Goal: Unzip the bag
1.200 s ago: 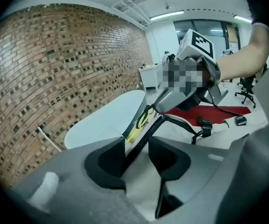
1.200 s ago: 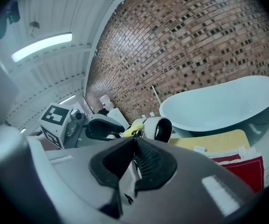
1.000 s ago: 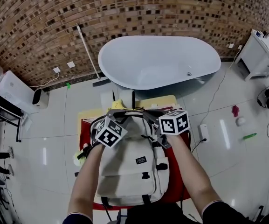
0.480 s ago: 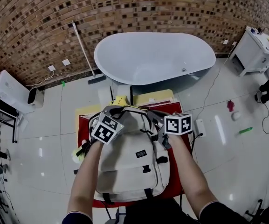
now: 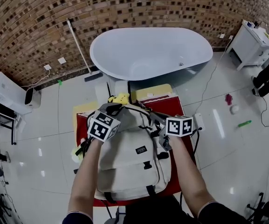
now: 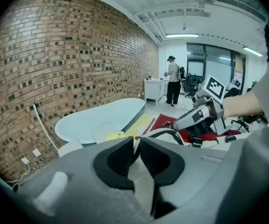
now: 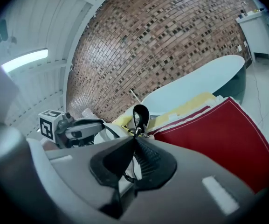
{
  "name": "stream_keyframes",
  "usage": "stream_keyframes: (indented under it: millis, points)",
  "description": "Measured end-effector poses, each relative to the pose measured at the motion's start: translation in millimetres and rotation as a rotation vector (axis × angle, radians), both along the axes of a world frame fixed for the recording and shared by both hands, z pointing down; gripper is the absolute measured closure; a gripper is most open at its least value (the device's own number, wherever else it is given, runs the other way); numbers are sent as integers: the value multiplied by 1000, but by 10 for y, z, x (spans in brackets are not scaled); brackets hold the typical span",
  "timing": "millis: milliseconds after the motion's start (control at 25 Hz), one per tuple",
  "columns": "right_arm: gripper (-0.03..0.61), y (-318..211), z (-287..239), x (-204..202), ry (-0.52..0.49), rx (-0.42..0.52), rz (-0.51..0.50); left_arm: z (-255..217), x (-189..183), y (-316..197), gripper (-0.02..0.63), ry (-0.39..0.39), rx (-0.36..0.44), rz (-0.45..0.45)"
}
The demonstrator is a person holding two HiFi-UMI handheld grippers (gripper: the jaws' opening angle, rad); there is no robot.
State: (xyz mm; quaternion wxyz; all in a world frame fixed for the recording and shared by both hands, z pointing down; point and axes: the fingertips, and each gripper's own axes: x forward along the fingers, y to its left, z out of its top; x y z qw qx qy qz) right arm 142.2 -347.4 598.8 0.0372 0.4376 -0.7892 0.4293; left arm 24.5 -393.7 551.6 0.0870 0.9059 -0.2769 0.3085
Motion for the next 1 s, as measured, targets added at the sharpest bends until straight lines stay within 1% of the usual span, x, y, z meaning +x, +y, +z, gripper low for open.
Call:
stream_keyframes:
  millis: [200,440,600,680,720,760,800,920,1000]
  points:
    - [558,95,184,42,-5,-45,4,66,37,28,572,15,-14,6]
    - [557,104,280,38,11,-46,14,138,13,35,572,58,-43,-29]
    - [543,1,236,42,81,-18,3,139,37,48,547,55,0,-55]
    - [498,-6,189,49,123,-9,-3,106,15,75,504,67,4,-75]
    - [441,-12,151,62,143,0,-4,74,-7,84,499,82,-1,-89]
    - [409,-27,94,82,168,15,-5,32,-31,88,499,100,-4,-104]
    - [408,-43,17,102,198,40,-5,-14,-58,95,499,117,-5,-119]
    - [442,6,-313,39,271,143,-16,-159,-180,206,499,168,-8,-163]
    - [485,78,-588,-83,298,223,-37,-300,-258,319,499,215,-11,-194]
